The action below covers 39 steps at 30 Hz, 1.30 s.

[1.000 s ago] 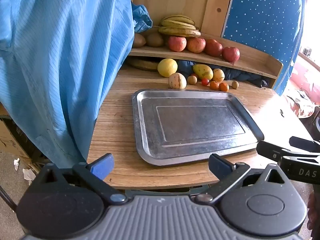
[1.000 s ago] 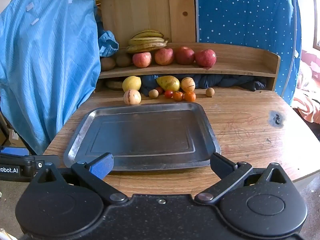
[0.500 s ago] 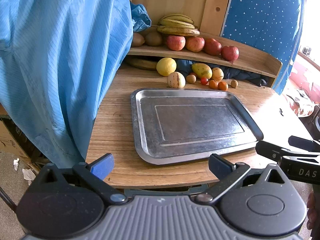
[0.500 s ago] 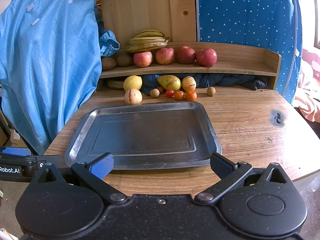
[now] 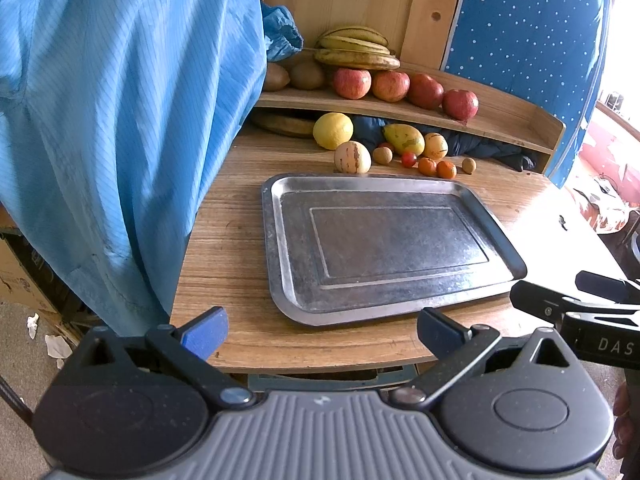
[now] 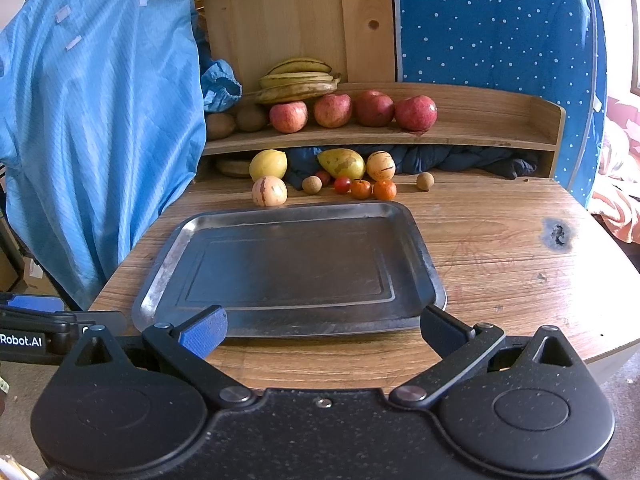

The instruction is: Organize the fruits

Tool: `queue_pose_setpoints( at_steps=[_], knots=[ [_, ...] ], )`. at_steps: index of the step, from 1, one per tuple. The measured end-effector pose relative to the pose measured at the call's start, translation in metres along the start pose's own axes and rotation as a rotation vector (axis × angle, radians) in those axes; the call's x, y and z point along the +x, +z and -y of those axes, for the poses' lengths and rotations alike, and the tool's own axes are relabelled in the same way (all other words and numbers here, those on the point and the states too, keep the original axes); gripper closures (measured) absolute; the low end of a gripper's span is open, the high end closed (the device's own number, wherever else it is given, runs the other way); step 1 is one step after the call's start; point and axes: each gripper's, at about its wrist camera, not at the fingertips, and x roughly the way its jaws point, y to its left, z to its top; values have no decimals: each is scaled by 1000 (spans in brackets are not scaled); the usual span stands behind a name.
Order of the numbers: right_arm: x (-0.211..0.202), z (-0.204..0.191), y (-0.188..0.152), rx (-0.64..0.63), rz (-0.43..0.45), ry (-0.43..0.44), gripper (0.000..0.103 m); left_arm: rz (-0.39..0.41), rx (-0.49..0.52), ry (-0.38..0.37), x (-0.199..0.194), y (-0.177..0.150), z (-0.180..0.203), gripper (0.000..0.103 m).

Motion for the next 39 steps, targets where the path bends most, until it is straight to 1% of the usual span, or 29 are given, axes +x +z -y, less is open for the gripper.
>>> queue_pose_setpoints(
  at_steps=[3,9,25,39],
  knots=[
    [-2,-1,2,0,0,2,1,-1,1,2,2,-8,4,1],
    [-1,-1,3,2,-1,4,1,-4,0,3,2,-11,6,1],
    [0,-2,1,6,-5,7,1,-11,-1,1,3,-8,3,1],
    [4,2,1,11,-21,18,1,-35,-5,12,7,-7,9,1]
  ],
)
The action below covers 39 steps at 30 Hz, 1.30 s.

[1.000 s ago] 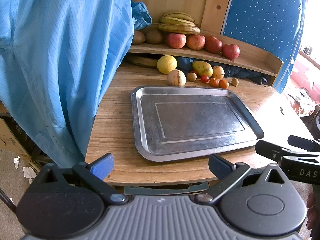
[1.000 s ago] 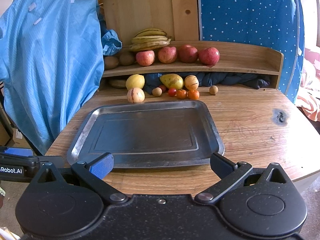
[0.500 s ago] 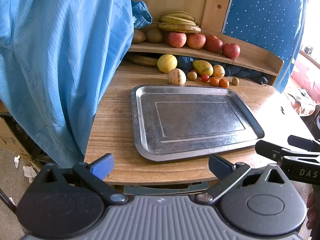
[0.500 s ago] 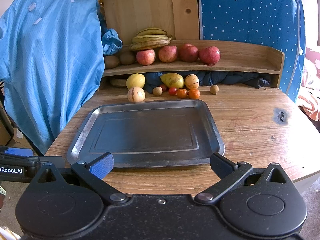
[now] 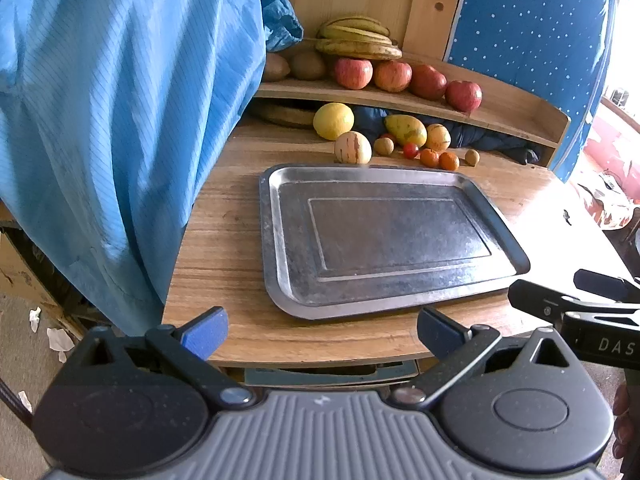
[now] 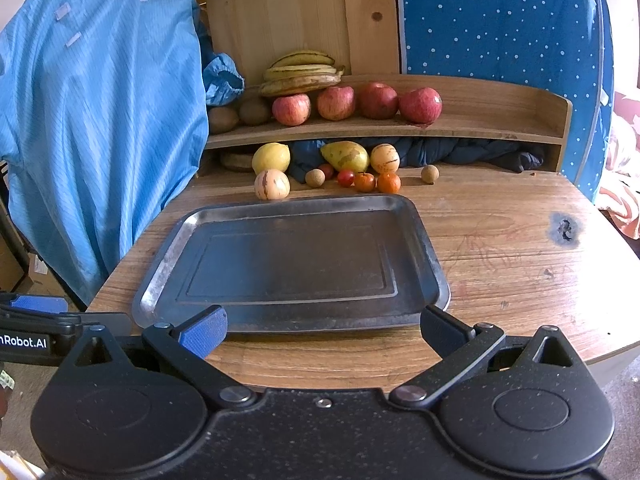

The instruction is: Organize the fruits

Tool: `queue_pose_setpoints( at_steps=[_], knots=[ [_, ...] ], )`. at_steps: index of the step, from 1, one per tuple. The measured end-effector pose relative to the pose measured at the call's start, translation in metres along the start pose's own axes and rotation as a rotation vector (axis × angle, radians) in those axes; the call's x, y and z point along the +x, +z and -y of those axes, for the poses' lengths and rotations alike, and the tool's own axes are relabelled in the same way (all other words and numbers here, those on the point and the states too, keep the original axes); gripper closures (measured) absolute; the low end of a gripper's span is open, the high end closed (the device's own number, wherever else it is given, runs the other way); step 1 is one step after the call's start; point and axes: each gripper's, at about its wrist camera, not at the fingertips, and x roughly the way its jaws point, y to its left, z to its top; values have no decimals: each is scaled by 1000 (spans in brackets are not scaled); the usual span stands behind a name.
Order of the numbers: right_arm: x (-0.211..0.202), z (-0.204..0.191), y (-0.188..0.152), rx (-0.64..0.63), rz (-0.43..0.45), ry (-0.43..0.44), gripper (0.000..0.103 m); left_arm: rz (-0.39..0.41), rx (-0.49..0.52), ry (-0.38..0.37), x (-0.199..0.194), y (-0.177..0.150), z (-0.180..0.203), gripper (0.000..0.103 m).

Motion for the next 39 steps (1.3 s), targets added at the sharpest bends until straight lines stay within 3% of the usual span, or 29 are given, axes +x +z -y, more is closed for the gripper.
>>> queue_pose_setpoints(
  at_steps=[17,31,39],
  knots=[
    [16,17,6,-30,-36,42,1,-29,-48,24,13,12,16,1],
    [54,56,52,-139,-13,148,0,20,-177,95,38,56,38,1],
    [69,68,70,-154,0,184,0,0,-212,109,52,80,36,1]
  ],
)
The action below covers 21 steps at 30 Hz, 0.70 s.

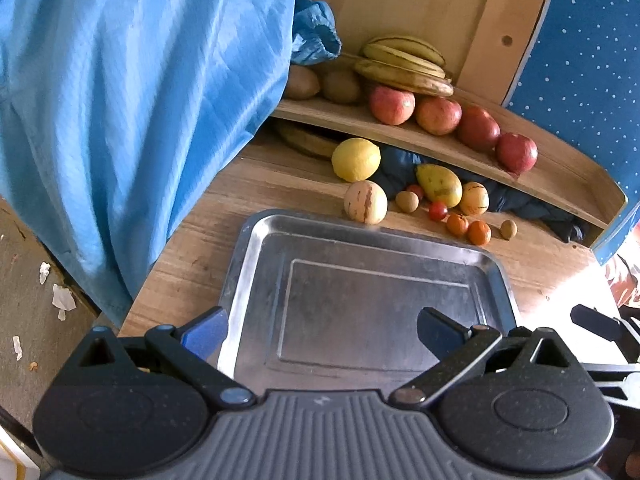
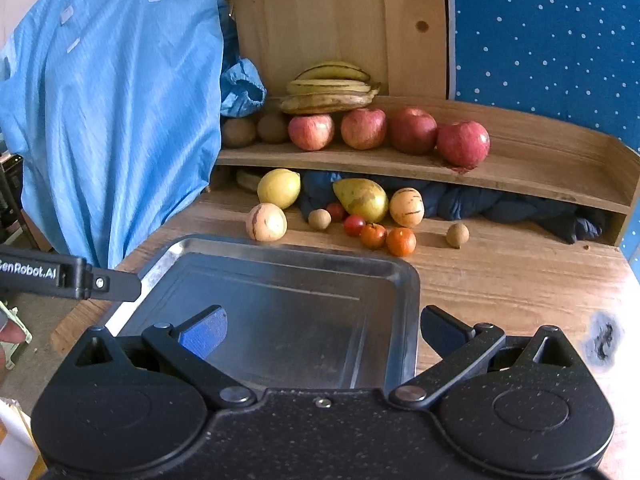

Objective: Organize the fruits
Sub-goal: 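Move both grippers past the tray toward the fruits on the table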

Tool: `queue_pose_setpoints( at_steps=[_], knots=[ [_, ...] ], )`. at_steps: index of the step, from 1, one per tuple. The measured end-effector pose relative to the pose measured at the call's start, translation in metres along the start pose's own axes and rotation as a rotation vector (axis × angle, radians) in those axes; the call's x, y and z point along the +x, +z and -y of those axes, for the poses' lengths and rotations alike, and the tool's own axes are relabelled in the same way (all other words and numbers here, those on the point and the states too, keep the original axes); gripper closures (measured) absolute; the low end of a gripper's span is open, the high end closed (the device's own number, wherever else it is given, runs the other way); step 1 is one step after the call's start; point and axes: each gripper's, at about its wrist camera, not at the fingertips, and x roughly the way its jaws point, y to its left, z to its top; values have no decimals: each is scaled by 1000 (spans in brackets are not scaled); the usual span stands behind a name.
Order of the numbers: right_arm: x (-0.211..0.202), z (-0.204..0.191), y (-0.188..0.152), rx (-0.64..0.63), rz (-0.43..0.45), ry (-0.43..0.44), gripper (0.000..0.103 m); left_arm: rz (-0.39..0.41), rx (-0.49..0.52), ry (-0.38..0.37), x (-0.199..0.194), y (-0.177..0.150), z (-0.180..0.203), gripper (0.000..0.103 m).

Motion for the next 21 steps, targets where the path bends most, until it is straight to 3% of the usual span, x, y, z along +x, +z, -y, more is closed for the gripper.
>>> queue_pose_setpoints(
  at_steps=[21],
  knots=[
    [78,-8,39,29,-80,-125,1,-99,149,-170,99,84,-2,1]
  ],
)
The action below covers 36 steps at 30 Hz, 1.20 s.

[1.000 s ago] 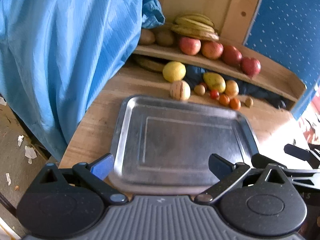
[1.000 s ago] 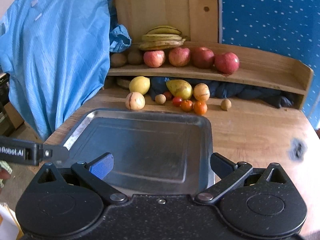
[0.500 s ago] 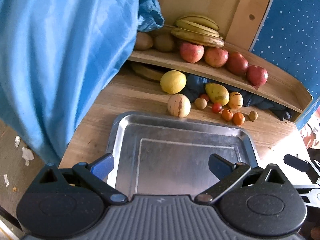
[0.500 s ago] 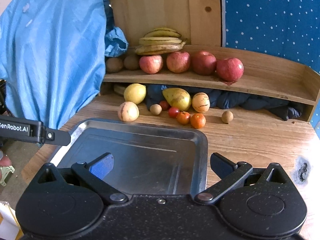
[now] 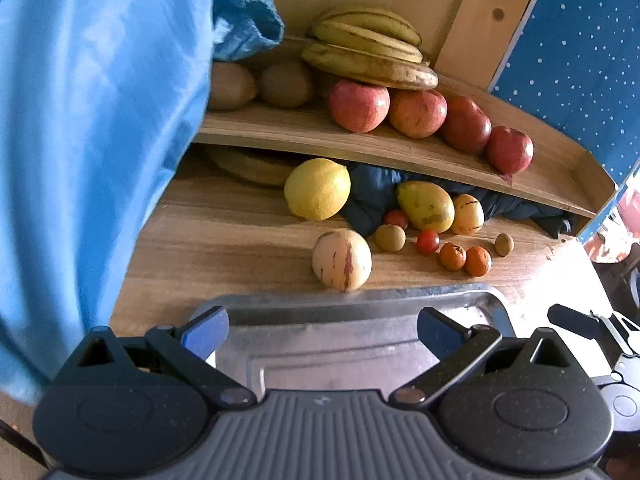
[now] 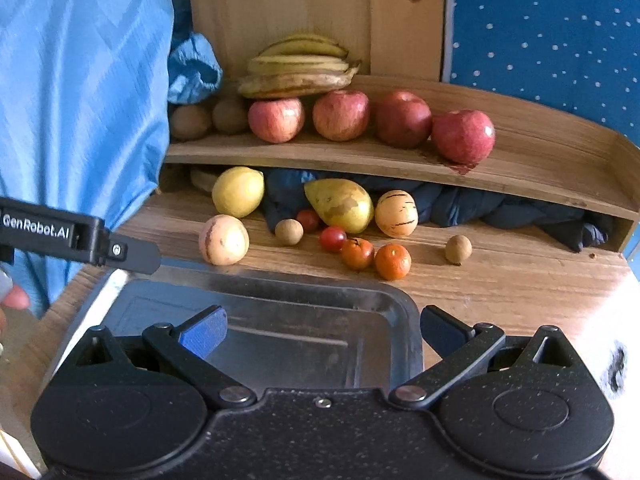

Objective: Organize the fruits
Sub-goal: 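Move both grippers past the tray toward the fruits on the table, then grasp the pale striped fruit with the left gripper while the right grasps a small brown fruit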

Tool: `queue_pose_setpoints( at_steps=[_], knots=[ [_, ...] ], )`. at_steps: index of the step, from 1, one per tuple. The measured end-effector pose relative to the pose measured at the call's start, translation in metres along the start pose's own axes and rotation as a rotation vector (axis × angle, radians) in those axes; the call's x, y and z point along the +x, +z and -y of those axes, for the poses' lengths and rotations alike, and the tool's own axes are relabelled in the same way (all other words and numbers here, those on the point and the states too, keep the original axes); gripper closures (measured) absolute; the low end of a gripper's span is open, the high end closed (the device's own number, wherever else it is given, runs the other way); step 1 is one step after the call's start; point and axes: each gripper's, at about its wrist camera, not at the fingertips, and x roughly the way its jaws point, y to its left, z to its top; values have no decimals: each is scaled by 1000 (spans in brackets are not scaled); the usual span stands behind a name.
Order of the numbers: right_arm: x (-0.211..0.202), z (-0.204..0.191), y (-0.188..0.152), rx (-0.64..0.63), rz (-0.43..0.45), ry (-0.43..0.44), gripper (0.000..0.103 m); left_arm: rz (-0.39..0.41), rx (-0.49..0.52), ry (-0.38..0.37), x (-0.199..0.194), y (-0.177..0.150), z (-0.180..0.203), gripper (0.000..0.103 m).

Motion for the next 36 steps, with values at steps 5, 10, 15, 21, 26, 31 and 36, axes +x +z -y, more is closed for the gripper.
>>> queue_pose_setpoints(
  at_steps=[5,10,15,21,26,31,36],
  knots=[
    [18,-6,11,10,-12,-39,1,-22,26,-41,17,14,-5,1],
    [28,-11,19,12,-20,-71,1,-48,27,-68,30,25,-12,1],
    [36,-14,28,-4,-21,-110,1,-72,-2,-89,42,32,-18,1],
    [48,-17,39,-35,-28,-123,3,-103,-19,-99,55,40,-20,4],
    [64,-21,47,-74,-33,-97,12,-97,-59,-155,59,45,-24,11],
    [82,-22,54,-99,-55,-52,19,-105,-70,-167,64,48,-25,18],
    [95,-22,58,-120,-73,-11,31,-122,-89,-170,70,47,-26,24]
  ],
)
